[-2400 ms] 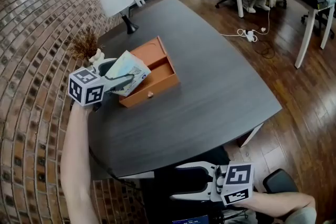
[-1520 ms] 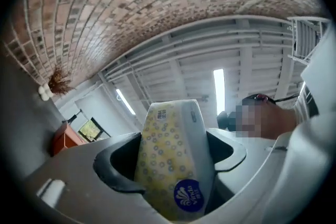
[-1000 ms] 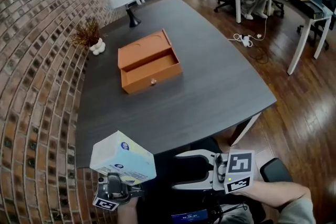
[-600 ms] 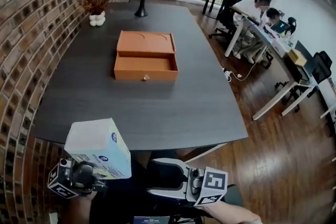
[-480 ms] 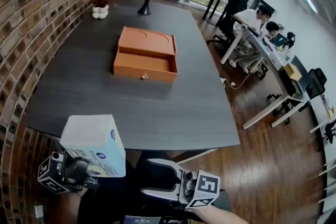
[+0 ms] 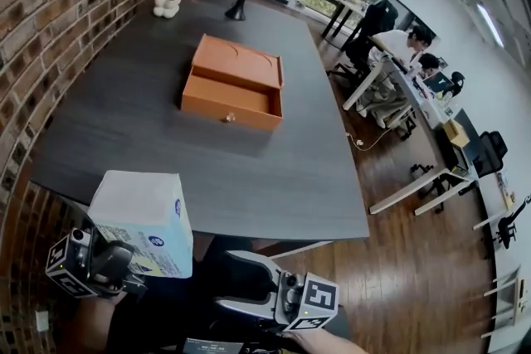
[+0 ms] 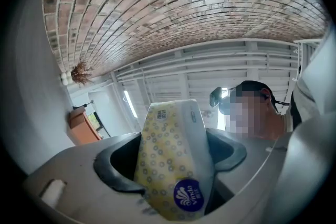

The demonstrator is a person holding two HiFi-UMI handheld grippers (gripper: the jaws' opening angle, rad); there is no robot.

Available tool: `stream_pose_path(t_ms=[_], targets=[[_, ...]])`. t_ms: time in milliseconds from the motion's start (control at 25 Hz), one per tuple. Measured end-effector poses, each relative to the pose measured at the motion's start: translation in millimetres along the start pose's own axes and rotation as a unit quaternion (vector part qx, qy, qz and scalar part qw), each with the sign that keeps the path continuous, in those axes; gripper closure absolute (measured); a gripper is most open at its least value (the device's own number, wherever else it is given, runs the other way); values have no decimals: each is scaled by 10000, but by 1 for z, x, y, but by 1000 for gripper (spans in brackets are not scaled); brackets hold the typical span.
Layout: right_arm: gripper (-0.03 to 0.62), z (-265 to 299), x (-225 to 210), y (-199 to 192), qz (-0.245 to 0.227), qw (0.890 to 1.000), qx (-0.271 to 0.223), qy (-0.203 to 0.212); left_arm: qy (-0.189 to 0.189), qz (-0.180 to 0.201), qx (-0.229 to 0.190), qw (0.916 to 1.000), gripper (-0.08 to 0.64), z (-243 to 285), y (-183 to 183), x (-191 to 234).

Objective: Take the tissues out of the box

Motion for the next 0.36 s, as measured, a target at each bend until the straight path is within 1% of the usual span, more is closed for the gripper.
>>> stream_pose_path(t_ms=[120,360], targets=[[267,0,1,-1,22,10000,-4,4,5,-26,15,10000,187,0,-1,-2],[267,5,2,-4,-9,10000,13,27,64,37,88,9999,187,-10,0,4]])
Point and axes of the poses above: the fingertips, and each gripper's own axes: z forward along the fingers, x to its left, y out of its top, the point moved 9 cm from there along -z, backward along the fingers, and after that the axes turned 4 degrees about y, right-handed, at the moved point
